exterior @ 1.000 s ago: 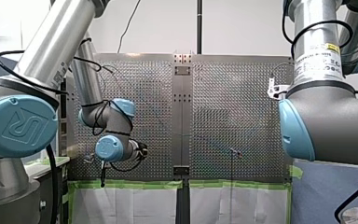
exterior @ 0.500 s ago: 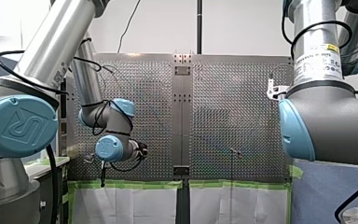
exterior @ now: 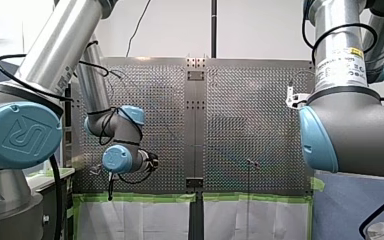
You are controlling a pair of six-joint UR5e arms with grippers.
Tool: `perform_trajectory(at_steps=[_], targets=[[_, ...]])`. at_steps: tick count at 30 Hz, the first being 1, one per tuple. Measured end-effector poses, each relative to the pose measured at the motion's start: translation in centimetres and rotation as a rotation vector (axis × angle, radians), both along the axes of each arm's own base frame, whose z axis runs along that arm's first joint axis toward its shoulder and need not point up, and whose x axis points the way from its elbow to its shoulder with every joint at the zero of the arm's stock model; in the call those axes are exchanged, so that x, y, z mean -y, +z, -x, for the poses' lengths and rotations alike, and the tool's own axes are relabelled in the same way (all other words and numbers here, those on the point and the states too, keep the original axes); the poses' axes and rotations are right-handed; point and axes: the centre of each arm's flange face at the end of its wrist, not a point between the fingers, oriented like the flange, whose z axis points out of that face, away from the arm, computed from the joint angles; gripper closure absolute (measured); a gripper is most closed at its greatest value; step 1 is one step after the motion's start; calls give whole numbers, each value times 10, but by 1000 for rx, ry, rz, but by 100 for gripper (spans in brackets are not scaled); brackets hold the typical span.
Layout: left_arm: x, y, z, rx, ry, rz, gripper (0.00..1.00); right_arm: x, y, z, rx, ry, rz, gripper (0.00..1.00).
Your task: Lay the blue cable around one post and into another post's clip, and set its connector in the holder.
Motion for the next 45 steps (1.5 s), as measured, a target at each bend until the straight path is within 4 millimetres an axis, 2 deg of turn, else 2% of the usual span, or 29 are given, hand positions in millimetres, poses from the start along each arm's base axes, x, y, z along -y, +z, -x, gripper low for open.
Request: perform_trajectory(at_steps=[17,39,40,41,42,43,44,45], targets=[[0,0,-1,1,-2,1,0,6,11,0,6,2,11,98],[1,1,-1,3,-3,2,0,7,11,-1,23,3,12,98],[1,1,-1,3,-3,2,0,7,11,-1,25,3,11,76],[1,1,-1,3,-3,2,0,7,11,-1,29,3,10,58],[1,1,-1,3,-3,2,0,7,11,-1,32,3,9,58],[1,1,-1,3,-3,2,0,7,11,-1,35,4,8,31],[1,1,-2,3,-3,2,0,7,11,-1,37,4,7,16],[1,1,-1,3,-3,2,0,8,10,-1,38,4,7,16]])
